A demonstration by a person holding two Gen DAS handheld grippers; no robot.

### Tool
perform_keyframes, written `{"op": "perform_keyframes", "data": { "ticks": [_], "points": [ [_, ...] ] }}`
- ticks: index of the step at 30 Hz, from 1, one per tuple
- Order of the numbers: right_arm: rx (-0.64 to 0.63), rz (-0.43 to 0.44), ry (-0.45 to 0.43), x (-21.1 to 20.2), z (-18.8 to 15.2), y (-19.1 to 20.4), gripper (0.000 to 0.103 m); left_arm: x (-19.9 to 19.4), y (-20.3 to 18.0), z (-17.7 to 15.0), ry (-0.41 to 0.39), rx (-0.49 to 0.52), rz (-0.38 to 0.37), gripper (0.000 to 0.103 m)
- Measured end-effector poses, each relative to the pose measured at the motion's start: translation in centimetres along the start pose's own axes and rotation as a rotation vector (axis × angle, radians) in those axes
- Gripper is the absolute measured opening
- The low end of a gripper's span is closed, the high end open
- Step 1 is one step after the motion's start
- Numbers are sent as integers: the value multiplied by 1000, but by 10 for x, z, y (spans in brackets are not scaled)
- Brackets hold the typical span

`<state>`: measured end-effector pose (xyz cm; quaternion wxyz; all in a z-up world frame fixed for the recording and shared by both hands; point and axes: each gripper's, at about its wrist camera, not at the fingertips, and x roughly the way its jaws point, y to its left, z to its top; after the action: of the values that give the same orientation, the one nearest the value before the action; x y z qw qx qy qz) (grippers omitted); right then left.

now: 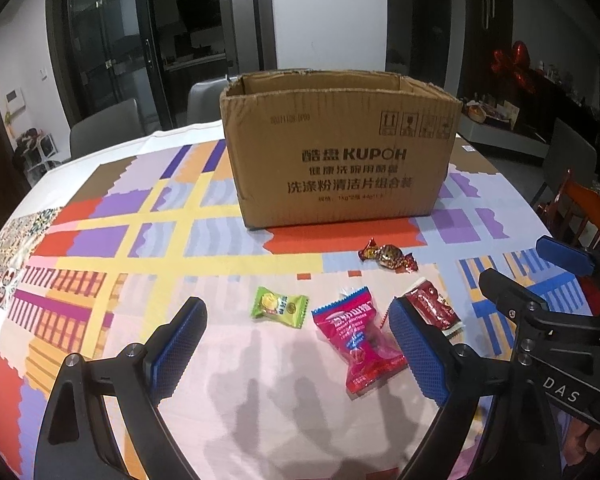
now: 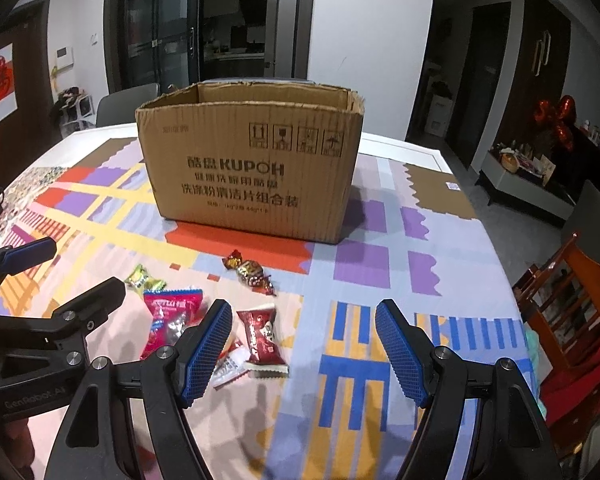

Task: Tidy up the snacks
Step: 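Lower the left tool onto the pink candy packet while the right tool approaches the red wrapped snack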

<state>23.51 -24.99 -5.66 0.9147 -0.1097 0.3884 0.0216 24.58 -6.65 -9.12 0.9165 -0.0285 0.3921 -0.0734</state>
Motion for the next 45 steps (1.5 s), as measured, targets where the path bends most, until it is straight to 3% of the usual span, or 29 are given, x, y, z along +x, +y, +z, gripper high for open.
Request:
{"op": "perform_keyframes", "data": {
  "ticks": [8,16,27,36,45],
  "points": [
    [-5,7,19,11,-9,1,75,8,1,-10,11,-16,-19,87],
    [-8,8,4,12,-20,2,75,4,-1,-21,-43,-13,-26,87],
    [-34,37,11,25,-29,8,74,18,-2,-30,-24,-20,-48,81],
    [-78,87,38,42,-35,9,69,30,-11,-38,31,17,-88,72],
    [-114,130,63,57,-32,16,61,39,-15,-38,55,29,-134,57]
  ]
}}
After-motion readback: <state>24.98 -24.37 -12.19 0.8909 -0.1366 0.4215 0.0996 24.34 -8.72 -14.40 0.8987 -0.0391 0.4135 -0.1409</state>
